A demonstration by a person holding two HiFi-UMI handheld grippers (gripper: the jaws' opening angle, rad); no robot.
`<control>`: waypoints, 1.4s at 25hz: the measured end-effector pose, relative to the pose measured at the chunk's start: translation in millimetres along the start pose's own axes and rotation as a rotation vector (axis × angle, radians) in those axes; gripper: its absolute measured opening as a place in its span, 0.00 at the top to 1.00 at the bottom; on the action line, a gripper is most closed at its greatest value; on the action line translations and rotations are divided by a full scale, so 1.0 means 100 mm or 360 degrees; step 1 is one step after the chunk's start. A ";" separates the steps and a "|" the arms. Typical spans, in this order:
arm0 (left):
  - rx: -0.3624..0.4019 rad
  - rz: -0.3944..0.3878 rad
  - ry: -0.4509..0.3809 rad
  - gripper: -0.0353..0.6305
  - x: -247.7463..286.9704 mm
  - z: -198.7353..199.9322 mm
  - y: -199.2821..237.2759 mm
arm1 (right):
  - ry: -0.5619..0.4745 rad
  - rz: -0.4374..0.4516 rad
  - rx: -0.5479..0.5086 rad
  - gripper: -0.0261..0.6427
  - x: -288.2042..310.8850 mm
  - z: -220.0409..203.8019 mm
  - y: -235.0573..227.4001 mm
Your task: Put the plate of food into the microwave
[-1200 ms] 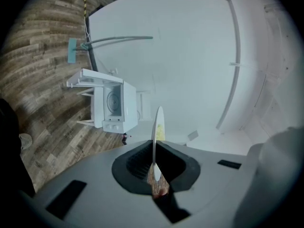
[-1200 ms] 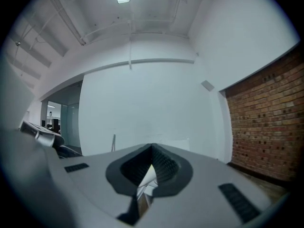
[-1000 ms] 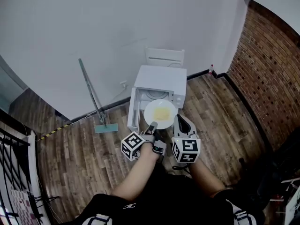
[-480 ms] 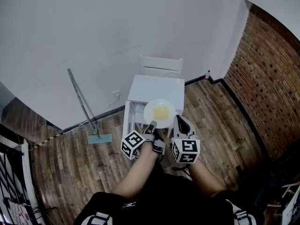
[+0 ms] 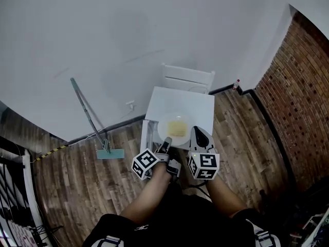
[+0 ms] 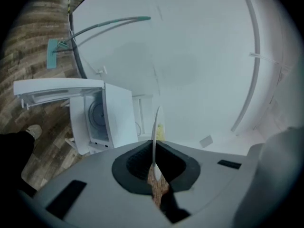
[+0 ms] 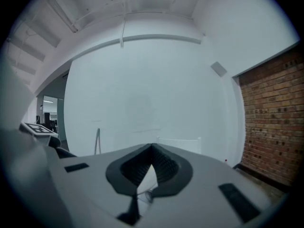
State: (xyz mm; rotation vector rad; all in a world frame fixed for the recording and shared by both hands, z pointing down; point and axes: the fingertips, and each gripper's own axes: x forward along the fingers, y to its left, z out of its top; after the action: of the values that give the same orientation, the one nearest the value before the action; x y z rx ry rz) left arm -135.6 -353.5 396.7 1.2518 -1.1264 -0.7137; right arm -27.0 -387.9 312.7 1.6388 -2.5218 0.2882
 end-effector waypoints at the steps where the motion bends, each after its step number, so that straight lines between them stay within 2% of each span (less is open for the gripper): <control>1: 0.0020 0.0001 -0.0002 0.93 0.04 0.03 0.05 | 0.0007 0.0007 -0.0001 0.95 0.09 -0.06 0.00; 4: 0.0036 0.0018 -0.0019 0.93 0.14 0.04 0.33 | 0.0017 0.0043 0.0002 0.95 0.25 -0.34 0.00; 7: -0.0005 0.0009 0.0003 0.93 0.27 -0.12 0.68 | -0.0038 0.0065 -0.0004 0.95 0.32 -0.72 -0.07; 14: -0.0080 -0.0030 -0.0077 0.93 0.41 -0.40 1.76 | -0.0085 0.0100 -0.0033 0.95 0.34 -1.89 -0.35; 20: -0.0098 -0.0145 -0.0186 0.94 0.64 -0.43 2.87 | -0.0240 0.0140 -0.0027 0.95 0.61 -3.01 -0.55; 23: -0.0064 -0.0203 -0.0231 0.93 0.79 -0.41 3.28 | -0.0294 0.0162 -0.0024 0.95 0.73 -3.47 -0.63; 29: -0.0071 -0.0206 -0.0288 0.93 1.05 -0.27 3.64 | -0.0286 0.0147 0.0037 0.95 0.66 -3.90 -0.76; 32: -0.0110 -0.0186 -0.0276 0.93 1.20 -0.21 3.65 | -0.0261 0.0114 0.0059 0.95 0.55 -3.96 -0.84; 35: -0.0060 -0.0209 -0.0282 0.93 1.39 -0.11 3.54 | -0.0281 0.0083 0.0035 0.95 0.46 -3.96 -0.95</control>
State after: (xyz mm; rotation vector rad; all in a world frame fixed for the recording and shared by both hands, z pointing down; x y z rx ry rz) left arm -132.9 -397.0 774.8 1.2574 -1.1758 -0.9559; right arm 39.8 -378.1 716.6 1.6770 -2.7020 0.1846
